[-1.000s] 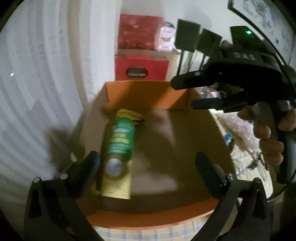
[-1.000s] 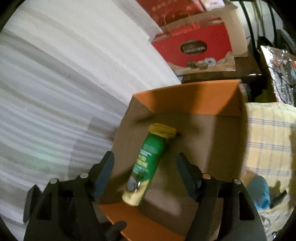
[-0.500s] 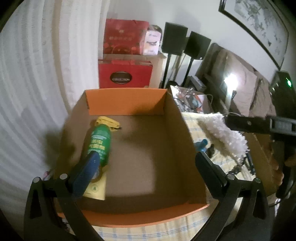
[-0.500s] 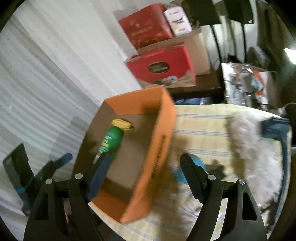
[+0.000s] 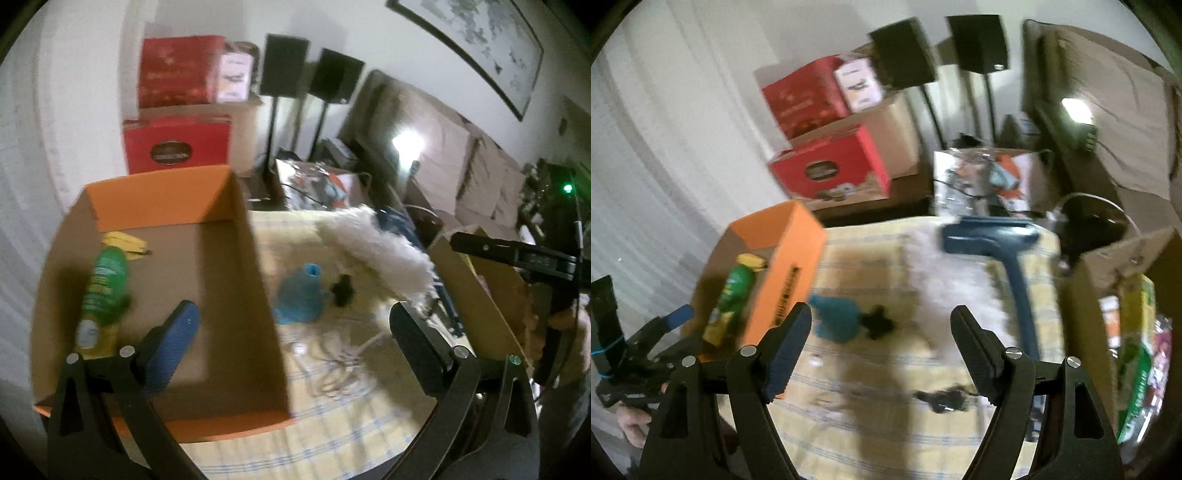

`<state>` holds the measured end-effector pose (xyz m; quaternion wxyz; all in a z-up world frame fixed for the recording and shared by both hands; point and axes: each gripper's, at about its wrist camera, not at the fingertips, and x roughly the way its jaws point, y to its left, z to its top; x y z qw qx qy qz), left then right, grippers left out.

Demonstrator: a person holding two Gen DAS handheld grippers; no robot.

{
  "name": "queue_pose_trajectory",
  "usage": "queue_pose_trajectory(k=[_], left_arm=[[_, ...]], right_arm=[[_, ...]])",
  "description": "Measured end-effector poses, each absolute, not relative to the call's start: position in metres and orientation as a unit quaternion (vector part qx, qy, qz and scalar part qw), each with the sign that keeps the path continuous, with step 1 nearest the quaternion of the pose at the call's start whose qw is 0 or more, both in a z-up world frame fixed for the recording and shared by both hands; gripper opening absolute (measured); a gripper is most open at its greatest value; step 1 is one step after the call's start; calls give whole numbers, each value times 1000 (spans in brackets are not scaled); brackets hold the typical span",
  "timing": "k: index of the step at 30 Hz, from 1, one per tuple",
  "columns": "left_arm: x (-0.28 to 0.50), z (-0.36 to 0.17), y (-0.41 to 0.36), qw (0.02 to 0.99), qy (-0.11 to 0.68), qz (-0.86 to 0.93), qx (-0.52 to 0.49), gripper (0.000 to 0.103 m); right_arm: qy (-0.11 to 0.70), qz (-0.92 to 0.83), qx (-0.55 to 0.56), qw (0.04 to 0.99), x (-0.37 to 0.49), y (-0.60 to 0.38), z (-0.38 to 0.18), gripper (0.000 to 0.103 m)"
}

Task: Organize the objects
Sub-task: 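Move the right gripper to the blue squeegee handle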

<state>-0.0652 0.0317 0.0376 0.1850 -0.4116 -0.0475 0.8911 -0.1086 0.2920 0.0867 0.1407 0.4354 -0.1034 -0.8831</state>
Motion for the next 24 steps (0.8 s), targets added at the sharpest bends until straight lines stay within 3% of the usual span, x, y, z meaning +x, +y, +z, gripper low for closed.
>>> queue_pose_trajectory(k=[8, 16, 24], left_arm=[[-74, 21, 86, 225, -47, 869, -439, 103], [-85, 13, 115, 238, -54, 858, -453, 103], [-99, 1, 144, 240, -43, 848, -470, 102]], right_arm=[[-95, -894, 431, 76, -95, 338, 66, 75], [-79, -880, 465, 57, -92, 357, 30, 43], [-68, -869, 487, 44, -92, 365, 1, 35]])
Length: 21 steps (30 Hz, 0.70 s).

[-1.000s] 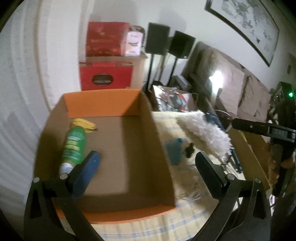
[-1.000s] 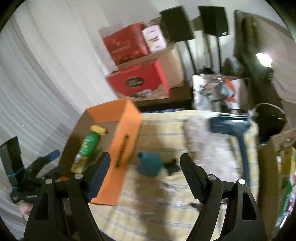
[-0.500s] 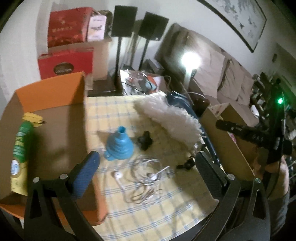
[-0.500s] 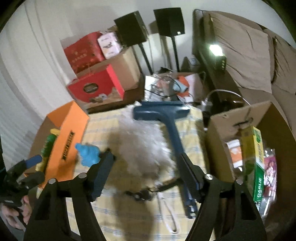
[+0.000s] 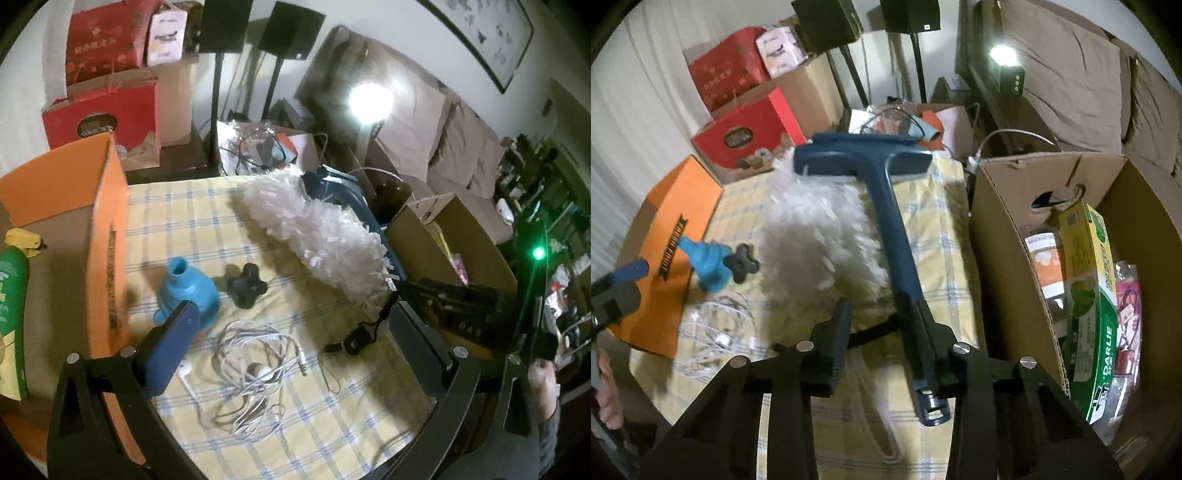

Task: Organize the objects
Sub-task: 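Move the right gripper to the blue squeegee handle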

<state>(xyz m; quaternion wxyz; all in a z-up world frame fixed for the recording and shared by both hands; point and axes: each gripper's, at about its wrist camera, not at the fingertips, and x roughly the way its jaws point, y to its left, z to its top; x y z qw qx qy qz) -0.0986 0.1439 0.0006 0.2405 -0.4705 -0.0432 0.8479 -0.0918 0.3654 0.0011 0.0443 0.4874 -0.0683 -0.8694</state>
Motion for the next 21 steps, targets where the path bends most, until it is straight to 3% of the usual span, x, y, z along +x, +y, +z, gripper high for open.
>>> queue_pose_trajectory(k=[8, 10, 21], left_arm=[[-109, -10, 166, 255, -55, 835, -485, 102], [-112, -13, 170, 256, -56, 833, -488, 102], [-112, -22, 175, 264, -62, 825, -495, 102]], right_arm=[[-35, -867, 496, 42, -87, 362, -12, 24], [-26, -867, 496, 42, -84, 360, -11, 18], [-34, -853, 520, 18, -67, 359, -24, 13]])
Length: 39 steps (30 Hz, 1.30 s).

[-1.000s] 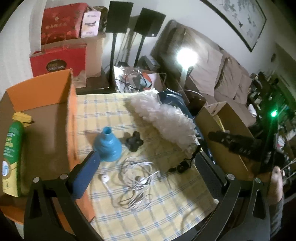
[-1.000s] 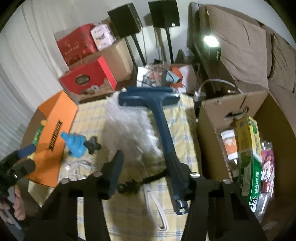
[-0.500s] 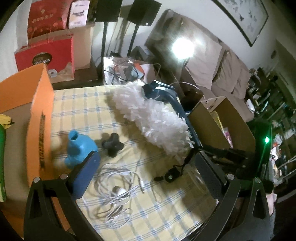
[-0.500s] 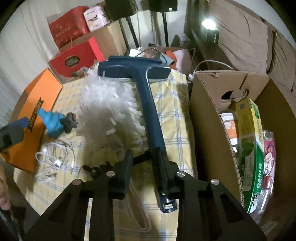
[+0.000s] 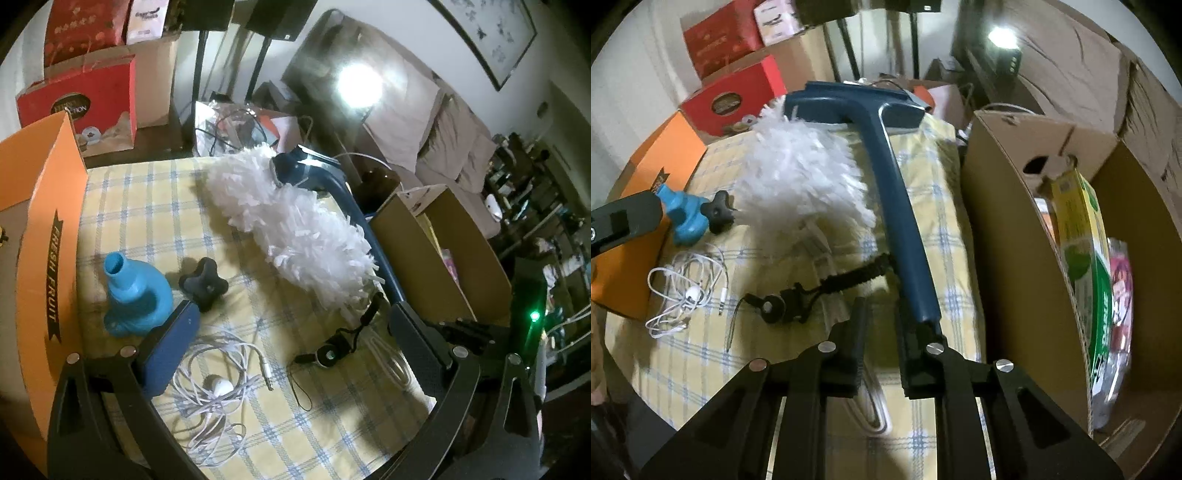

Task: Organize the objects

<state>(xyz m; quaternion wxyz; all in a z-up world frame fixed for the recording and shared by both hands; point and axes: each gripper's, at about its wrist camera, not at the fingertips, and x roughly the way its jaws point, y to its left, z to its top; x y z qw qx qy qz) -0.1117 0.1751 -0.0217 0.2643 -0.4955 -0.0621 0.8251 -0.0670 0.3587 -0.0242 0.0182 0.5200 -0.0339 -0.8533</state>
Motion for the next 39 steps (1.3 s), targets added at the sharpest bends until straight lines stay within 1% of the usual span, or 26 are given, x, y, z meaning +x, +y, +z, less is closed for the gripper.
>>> queue_pose_trajectory(k=[3, 7, 11, 12, 16, 20, 35, 39], left_arm=[[-111, -22, 177, 268, -59, 824, -496, 102], [-111, -23, 179, 271, -57, 822, -498, 102], [-110, -25, 182, 272, -55, 820, -501, 102], [-110, -25, 183, 272, -55, 819, -503, 102], [-111, -27, 188, 277, -56, 815, -507, 102], [-110, -28, 194, 283, -58, 811, -508, 102], [-109, -34, 211, 298, -62, 798, -519, 102], [-110, -37, 210, 304, -74, 794, -522, 102]], right_arm=[[-28, -860, 509, 13, -59, 355, -16, 17], [-11, -870, 494, 3, -56, 357, -1, 19], [-17, -858, 514, -9, -66, 368, -13, 20], [-20, -855, 517, -12, -68, 371, -17, 22], [-19, -851, 524, -12, -71, 370, -26, 24], [1, -849, 529, -13, -74, 365, -35, 25], [-16, -849, 528, 5, -81, 367, -37, 22], [-21, -852, 523, 11, -78, 363, -33, 22]])
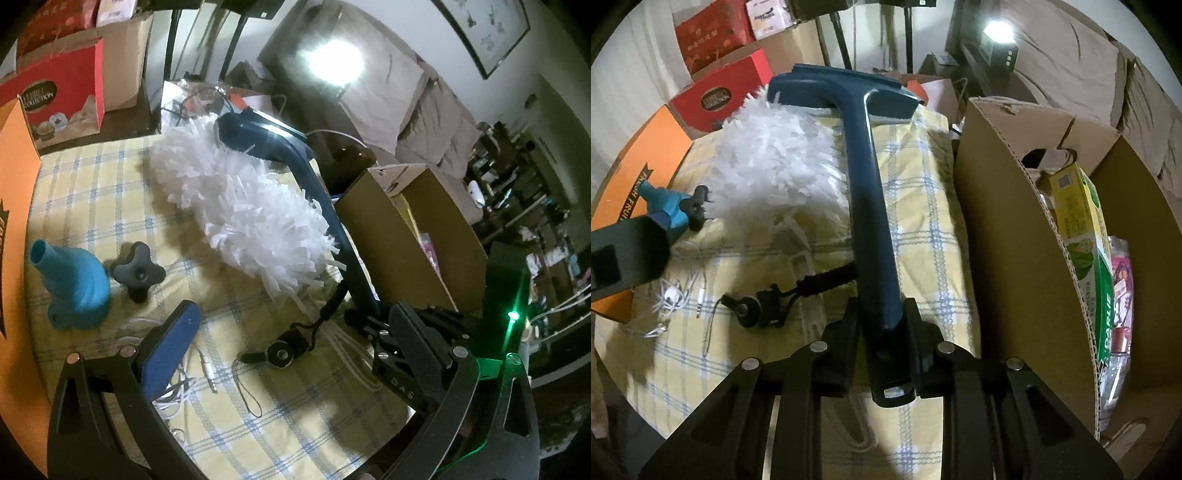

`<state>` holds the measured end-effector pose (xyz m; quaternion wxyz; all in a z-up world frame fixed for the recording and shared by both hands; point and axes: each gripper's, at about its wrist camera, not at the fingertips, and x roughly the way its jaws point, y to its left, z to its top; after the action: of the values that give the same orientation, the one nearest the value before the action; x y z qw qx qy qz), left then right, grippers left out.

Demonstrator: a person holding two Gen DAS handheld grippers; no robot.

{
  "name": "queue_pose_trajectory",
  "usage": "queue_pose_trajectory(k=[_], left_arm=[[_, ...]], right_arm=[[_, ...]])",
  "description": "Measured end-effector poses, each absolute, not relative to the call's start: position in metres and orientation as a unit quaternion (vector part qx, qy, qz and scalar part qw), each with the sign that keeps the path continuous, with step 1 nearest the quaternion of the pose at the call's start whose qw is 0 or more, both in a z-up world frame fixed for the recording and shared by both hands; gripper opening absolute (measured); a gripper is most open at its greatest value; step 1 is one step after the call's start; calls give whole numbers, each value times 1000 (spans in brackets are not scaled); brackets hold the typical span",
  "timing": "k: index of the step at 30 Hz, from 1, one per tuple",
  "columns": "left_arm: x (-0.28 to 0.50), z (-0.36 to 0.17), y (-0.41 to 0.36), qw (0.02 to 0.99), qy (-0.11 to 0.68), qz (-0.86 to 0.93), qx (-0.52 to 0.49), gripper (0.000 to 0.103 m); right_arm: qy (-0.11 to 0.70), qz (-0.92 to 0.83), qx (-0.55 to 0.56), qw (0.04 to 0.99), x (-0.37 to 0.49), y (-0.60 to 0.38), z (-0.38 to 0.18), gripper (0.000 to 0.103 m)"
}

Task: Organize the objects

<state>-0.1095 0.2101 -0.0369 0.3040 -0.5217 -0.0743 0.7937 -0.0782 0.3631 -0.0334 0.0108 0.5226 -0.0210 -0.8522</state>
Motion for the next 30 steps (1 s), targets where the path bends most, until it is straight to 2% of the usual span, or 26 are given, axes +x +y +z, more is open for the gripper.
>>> queue_pose_trajectory(k=[6, 9, 11, 16, 26, 30], left_arm=[[-115, -44, 211, 310, -117, 785, -523, 100], [-123, -46, 215, 323, -145, 771, -529, 95], [-132, -47, 218, 332, -169, 760, -532, 85], [-152, -46, 224, 338, -205, 744, -538, 73], [-166, -51, 245, 348, -230, 715, -561, 73], [-161, -35, 237, 352, -243, 723, -542, 73]], right_arm=[[-38, -858, 511, 26, -75, 360, -19, 21], [-49, -861, 505, 37, -75, 358, -12, 20], [-56, -862, 501, 43, -75, 356, -7, 20], [-61, -867, 492, 48, -76, 355, -1, 20], [-77, -867, 488, 56, -77, 360, 4, 20], [-83, -868, 487, 57, -76, 362, 6, 20]])
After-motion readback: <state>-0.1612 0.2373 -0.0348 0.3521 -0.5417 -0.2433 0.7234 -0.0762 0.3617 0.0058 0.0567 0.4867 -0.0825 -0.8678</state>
